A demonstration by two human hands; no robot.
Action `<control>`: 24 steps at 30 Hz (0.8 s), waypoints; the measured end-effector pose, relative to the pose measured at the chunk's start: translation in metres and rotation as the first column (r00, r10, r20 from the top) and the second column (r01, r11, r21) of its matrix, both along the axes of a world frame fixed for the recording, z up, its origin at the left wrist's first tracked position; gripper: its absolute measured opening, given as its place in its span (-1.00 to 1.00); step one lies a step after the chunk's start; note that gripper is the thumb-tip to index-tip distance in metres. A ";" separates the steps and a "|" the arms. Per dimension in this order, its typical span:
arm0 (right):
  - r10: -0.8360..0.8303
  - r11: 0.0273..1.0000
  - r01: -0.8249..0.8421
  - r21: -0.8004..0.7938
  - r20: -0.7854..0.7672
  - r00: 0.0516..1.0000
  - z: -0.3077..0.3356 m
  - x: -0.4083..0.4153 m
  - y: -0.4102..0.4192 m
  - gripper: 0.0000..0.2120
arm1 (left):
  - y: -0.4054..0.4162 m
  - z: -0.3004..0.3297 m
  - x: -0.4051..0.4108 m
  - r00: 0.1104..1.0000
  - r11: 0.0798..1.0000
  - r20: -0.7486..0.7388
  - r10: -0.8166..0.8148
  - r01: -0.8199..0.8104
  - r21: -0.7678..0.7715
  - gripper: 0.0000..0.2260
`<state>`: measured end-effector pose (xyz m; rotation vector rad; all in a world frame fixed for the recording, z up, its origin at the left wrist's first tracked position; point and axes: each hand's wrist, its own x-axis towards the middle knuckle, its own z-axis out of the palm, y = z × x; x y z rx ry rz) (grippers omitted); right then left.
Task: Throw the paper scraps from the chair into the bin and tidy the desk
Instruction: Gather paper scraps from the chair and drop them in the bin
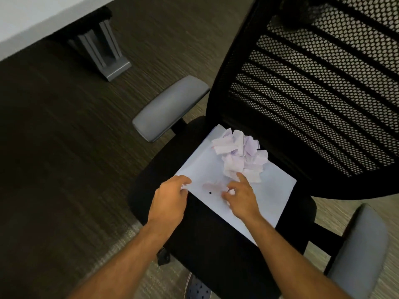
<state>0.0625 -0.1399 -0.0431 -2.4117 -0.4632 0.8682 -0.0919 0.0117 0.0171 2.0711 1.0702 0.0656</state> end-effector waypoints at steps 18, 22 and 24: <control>-0.136 0.980 0.105 0.168 0.183 0.974 0.037 0.005 0.025 -0.92 | 0.009 0.011 -0.083 1.000 1.000 0.029 0.004 -0.005 0.019 -0.80; -0.181 0.946 0.185 0.266 -0.038 0.983 0.065 -0.027 0.032 -0.93 | 0.017 0.021 -0.087 0.995 1.000 0.100 -0.004 0.003 0.015 -0.79; -0.139 0.953 0.164 0.254 -0.114 0.984 0.074 -0.049 0.043 -0.93 | 0.023 0.027 -0.097 0.989 1.000 0.145 0.007 -0.011 0.028 -0.79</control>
